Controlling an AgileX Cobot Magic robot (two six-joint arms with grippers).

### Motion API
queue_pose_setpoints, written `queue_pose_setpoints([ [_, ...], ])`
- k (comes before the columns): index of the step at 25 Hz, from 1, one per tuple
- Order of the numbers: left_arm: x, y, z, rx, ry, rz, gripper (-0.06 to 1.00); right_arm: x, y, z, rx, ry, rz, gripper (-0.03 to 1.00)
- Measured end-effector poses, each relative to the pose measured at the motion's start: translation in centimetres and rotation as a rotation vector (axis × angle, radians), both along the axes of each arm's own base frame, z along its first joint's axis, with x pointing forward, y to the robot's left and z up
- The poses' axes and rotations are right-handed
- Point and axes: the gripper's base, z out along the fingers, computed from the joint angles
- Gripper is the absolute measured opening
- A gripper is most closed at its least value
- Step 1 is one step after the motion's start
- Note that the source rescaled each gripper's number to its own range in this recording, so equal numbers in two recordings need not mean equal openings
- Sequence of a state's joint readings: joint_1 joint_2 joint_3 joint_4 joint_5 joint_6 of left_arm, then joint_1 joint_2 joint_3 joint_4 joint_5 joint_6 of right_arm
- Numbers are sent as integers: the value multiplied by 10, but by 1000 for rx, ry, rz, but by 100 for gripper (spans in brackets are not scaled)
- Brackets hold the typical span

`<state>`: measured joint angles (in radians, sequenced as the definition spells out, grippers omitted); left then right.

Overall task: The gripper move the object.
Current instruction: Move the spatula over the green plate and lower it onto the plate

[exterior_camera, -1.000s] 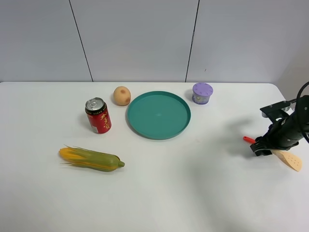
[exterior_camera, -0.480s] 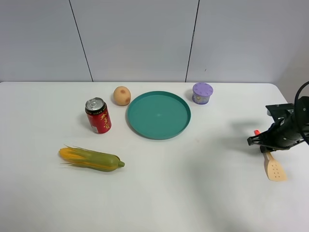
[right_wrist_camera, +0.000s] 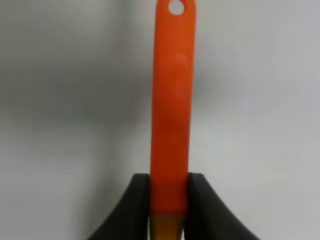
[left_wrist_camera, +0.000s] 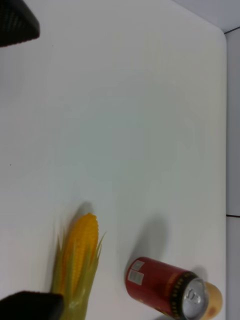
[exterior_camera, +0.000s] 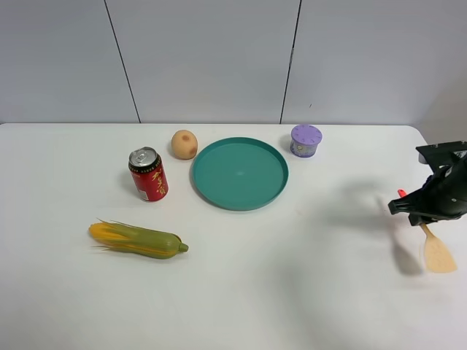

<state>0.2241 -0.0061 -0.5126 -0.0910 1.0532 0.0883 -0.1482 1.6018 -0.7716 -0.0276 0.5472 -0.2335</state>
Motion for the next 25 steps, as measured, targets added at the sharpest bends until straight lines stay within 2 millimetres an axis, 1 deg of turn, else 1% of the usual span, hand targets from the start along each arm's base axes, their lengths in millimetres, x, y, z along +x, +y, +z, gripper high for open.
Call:
queue_pose_setpoints([
  [2,0,0,0,0,0,0,100,-7,10,20,17,-32,65,0],
  [5,0,0,0,0,0,0,100,-20,32,52,55,-116,204,0],
  [10,0,0,0,0,0,0,100,-46,74,98,141,-296,433,0],
  [13,0,0,0,0,0,0,100,-65,100,118,186,-372,561,0],
  [16,0,0,0,0,0,0,100,-78,123,132,233,-370,680,0],
  [18,0,0,0,0,0,0,100,-81,140,145,270,-391,733,0],
  [21,0,0,0,0,0,0,100,-78,158,164,313,-430,755,0],
  [23,0,0,0,0,0,0,100,-68,171,172,336,-433,756,0],
  [25,0,0,0,0,0,0,100,-52,183,175,336,-422,752,0],
])
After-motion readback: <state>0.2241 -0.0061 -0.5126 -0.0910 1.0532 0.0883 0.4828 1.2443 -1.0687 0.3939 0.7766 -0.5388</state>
